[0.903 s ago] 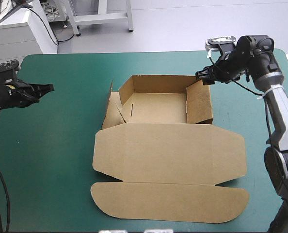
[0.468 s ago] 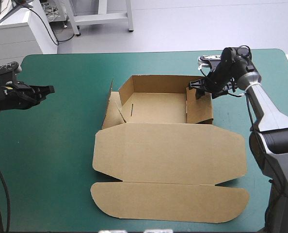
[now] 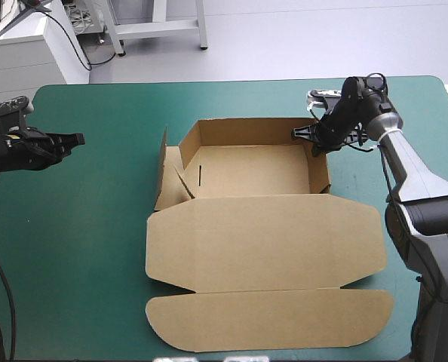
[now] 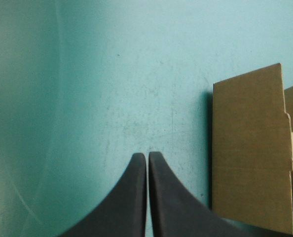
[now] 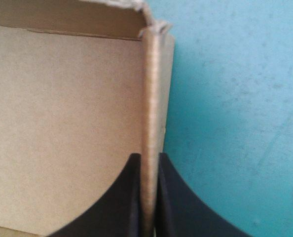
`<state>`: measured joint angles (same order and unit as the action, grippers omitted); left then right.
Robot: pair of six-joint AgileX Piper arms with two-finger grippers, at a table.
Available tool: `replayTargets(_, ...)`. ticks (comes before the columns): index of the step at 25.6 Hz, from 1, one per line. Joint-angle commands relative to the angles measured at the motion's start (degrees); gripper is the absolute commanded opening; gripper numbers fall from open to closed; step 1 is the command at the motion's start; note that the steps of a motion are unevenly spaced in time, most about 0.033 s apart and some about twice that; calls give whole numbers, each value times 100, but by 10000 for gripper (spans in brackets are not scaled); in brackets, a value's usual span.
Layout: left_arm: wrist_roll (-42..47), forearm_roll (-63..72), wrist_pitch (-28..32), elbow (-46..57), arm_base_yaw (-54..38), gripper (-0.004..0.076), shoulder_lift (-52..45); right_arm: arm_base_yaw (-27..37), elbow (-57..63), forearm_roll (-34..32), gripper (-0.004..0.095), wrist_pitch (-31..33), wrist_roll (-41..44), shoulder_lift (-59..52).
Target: Fold the box
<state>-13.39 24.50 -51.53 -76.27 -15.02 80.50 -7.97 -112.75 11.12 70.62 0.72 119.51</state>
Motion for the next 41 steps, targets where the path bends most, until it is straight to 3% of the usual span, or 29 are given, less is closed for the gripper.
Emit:
replayTargets(1,-9,207,234,-154,0,-7,-186,21,-146,472,-19,100,-72,-410)
replayTargets(12,-9,207,190,-154,0,15,-113,867,-146,1503,-19,111,-703,-1440)
replayTargets(15,-9,207,19,-154,0,131,-78,1164,-146,1647,-19,111,-725,-1741)
replayTargets(21,-9,284,-136,-154,0,531,-26,1553,-146,2290,-19,111,-1059,-2178)
replayTargets(23,-9,644,-162,-154,0,615,-26,1553,-146,2308,-19,111,-1098,-2291)
replayTargets(26,-58,1834,-258,-154,0,616,-26,1513,-56,2876,-19,111,-1124,-2357)
replayTargets(28,-432,2563,-377,-154,10,609,-26,1452,67,2875,-19,111,-1132,-2357)
replayTargets(30,-1257,3631,-892,-154,10,594,-26,1183,467,2779,-19,100,-1199,-2347)
replayTargets(32,-1526,4068,-1350,-154,10,580,-26,904,748,2722,-19,13,-1398,-2311)
replayTargets(37,-1780,4156,-2178,-154,10,578,-26,355,890,2750,-17,-585,-1410,-2118)
replayTargets(41,-1677,4170,-2277,-154,10,578,-73,169,890,2704,-17,-898,-1324,-1976)
